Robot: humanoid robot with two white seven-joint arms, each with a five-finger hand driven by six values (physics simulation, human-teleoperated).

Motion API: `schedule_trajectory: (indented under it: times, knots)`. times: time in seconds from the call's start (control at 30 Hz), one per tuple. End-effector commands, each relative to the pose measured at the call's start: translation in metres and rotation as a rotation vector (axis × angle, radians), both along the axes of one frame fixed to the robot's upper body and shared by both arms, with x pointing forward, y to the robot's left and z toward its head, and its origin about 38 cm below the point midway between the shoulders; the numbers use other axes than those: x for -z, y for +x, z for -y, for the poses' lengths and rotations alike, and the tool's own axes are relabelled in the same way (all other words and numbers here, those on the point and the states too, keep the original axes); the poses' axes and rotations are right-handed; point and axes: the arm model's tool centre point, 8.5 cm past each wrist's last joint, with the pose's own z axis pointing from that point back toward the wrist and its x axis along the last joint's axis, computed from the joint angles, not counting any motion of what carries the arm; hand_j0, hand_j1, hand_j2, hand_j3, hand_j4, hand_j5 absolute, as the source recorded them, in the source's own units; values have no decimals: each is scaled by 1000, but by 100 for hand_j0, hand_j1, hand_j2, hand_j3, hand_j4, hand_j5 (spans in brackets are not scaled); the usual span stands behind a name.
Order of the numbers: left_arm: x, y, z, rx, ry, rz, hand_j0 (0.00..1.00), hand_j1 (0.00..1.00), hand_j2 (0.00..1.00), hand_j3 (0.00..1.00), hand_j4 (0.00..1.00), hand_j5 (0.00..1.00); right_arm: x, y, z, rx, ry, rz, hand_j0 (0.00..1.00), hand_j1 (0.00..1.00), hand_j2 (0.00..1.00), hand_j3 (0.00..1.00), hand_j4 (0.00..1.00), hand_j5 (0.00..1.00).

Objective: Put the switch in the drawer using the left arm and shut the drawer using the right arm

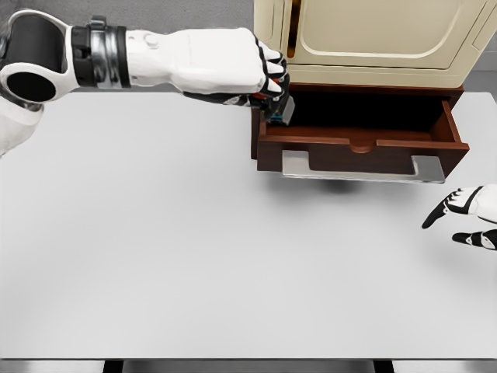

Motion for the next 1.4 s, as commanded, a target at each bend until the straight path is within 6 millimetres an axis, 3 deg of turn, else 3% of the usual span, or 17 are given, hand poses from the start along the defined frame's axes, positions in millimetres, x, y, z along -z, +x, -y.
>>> schedule_trajectory:
  times: [0.0, 0.07, 0.17, 0.4, 0.6, 1.0, 1.07, 1.3, 1.37]
  knots:
    - [1, -4, 21, 42, -21, -6, 35, 35, 35, 35, 35, 35, -1, 0, 0, 2, 6, 0, 64, 64, 64, 64, 64, 64]
    - [1, -7, 39, 79, -30, -13, 35, 35, 35, 35, 35, 35, 0, 0, 0, 3, 6, -5, 63, 63, 63, 63, 63, 63]
    - [3, 17, 65, 59, -57, -71, 35, 35, 35, 35, 35, 35, 3, -2, 0, 3, 6, -13, 63, 63, 63, 63, 63, 63]
    - [31, 38, 100, 19, -4, -118, 35, 35, 35, 35, 35, 35, 7, -3, 0, 1, -1, -25, 63, 63, 63, 63, 63, 63]
    - [33, 39, 104, 14, 3, -117, 35, 35, 35, 35, 35, 35, 17, -5, -3, -11, -24, -48, 63, 63, 63, 63, 63, 63]
    - [40, 49, 102, -16, -1, -146, 38, 38, 38, 38, 38, 38, 17, -5, -3, -12, -23, -48, 63, 63, 63, 63, 63, 63]
    - [40, 49, 102, -15, -2, -147, 41, 41, 41, 41, 41, 41, 17, -5, -3, -11, -23, -49, 63, 63, 63, 63, 63, 63]
    - [39, 50, 101, -18, -2, -145, 69, 69, 69, 69, 69, 69, 17, -5, -3, -11, -22, -48, 63, 63, 63, 63, 63, 63]
    - [38, 50, 100, -18, -3, -143, 71, 71, 71, 71, 71, 71, 17, -5, -3, -11, -22, -48, 63, 63, 63, 63, 63, 63]
